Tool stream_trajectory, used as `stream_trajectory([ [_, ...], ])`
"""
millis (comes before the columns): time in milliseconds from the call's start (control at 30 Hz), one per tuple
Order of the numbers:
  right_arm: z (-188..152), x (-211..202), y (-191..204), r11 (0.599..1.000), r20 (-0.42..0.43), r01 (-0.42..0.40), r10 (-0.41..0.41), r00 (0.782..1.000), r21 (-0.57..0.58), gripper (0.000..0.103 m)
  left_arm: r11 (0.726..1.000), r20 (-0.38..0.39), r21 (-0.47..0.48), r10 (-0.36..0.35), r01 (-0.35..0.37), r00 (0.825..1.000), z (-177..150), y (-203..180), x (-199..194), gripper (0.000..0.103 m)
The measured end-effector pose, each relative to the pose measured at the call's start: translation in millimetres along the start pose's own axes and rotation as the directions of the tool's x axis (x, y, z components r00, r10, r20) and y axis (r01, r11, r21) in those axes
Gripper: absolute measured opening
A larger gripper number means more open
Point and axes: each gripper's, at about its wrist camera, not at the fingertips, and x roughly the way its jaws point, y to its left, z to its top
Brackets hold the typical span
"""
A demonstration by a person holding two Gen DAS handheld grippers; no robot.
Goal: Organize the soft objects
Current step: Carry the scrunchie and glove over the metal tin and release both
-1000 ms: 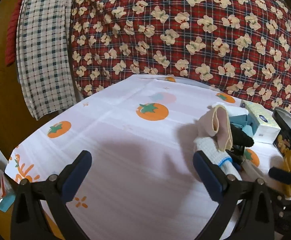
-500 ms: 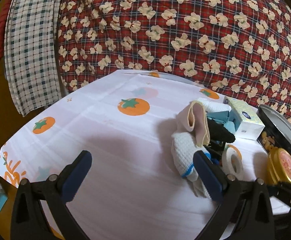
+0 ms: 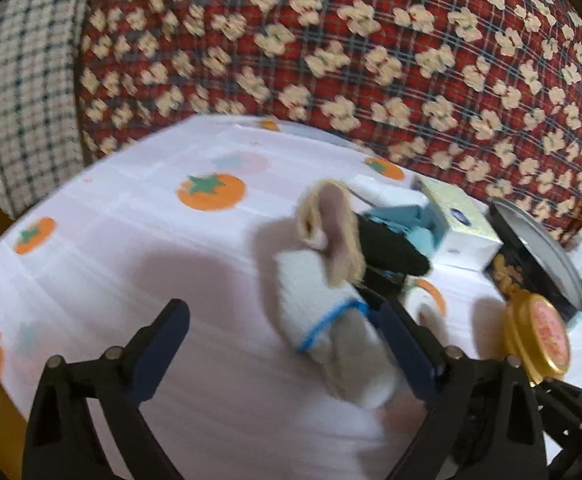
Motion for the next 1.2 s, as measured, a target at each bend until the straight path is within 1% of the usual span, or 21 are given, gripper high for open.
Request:
stream_trajectory([
  [33,-2,-7,-2,1.0,0.019,0.01,-0.01,1.0,-0.002,0.043,1.0,-0.012,-0.005,-0.022,0.022,1.0,-1,-2,2,0.096],
  [100,-7,-21,-8,0.999,0.057,0.033,-0.033,0.998,0.003,0.043,0.999,-0.027,-0.017,-0.049,0.048,0.998,-2,-6,6,0.092],
  [167,-10,-31,-13,0.999,0.087,0.048,-0.05,0.995,0.022,0.043,0.999,-0.03,-0.025,-0.041,0.04,0.999,-3,-10,10,0.076],
  [233,-13,-38,-17,0.998,0.11,0.044,-0.048,0.993,0.041,0.043,0.999,-0.052,-0.041,-0.026,0.024,0.998,-2,-11,19,0.073],
  [267,-13,-40,-18,0.998,0.117,0.038,-0.043,0.992,0.048,0.043,0.998,-0.08,-0.057,-0.028,0.024,0.996,-2,-11,26,0.071],
  [333,-14,-41,-19,0.998,0.123,0.027,-0.034,0.992,0.058,0.043,0.992,-0.132,-0.104,-0.082,0.069,0.988,-4,-8,40,0.068],
  [367,-13,-40,-19,0.998,0.123,0.022,-0.03,0.992,0.062,0.043,0.99,-0.128,-0.117,-0.088,0.073,0.988,-5,-7,41,0.064],
  [400,-14,-38,-19,0.998,0.121,0.019,-0.026,0.992,0.064,0.043,0.993,-0.114,-0.108,-0.069,0.057,0.991,-5,-10,40,0.055],
  [433,-14,-37,-20,0.998,0.118,0.016,-0.023,0.993,0.067,0.044,0.994,-0.127,-0.097,-0.061,0.049,0.99,-6,-12,42,0.046],
  [467,-16,-36,-20,0.997,0.113,0.013,-0.021,0.993,0.072,0.044,0.995,-0.126,-0.092,-0.058,0.047,0.99,-6,-13,42,0.044],
  [500,-16,-35,-21,0.997,0.111,0.008,-0.017,0.994,0.08,0.043,0.994,-0.126,-0.094,-0.075,0.063,0.989,-6,-12,42,0.042],
  [533,-17,-35,-22,0.996,0.111,0.001,-0.011,0.994,0.089,0.044,0.991,-0.129,-0.103,-0.102,0.089,0.986,-7,-10,43,0.037],
  [633,-19,-40,-26,0.995,0.129,-0.006,-0.007,0.992,0.104,0.044,0.985,-0.114,-0.119,-0.141,0.128,0.983,-10,1,40,0.037],
  [700,-20,-46,-29,0.994,0.158,-0.013,-0.005,0.987,0.107,0.044,0.981,-0.1,-0.122,-0.16,0.148,0.982,-16,11,32,0.037],
  [800,-20,-55,-36,0.991,0.208,-0.034,0.007,0.978,0.129,0.043,0.98,-0.085,-0.122,-0.167,0.156,0.982,-20,21,22,0.037],
  [900,-19,-64,-42,0.989,0.258,-0.042,0.004,0.966,0.142,0.043,0.979,-0.027,-0.109,-0.178,0.174,0.984,-23,29,5,0.037],
  [967,-15,-70,-48,0.989,0.285,-0.011,-0.031,0.958,0.145,0.043,0.978,0.027,-0.093,-0.183,0.185,0.983,-22,31,-10,0.037],
  [1067,-8,-79,-62,0.986,0.304,0.061,-0.107,0.947,0.156,0.044,0.984,0.11,-0.016,-0.176,0.179,0.978,-16,17,-29,0.037],
  [1133,-2,-85,-75,0.976,0.306,0.129,-0.178,0.935,0.173,0.044,0.982,0.158,0.032,-0.189,0.187,0.969,-11,4,-39,0.037],
  [1200,0,-90,-91,0.964,0.307,0.182,-0.235,0.922,0.193,0.044,0.974,0.185,0.064,-0.226,0.218,0.956,-6,-10,-45,0.037],
])
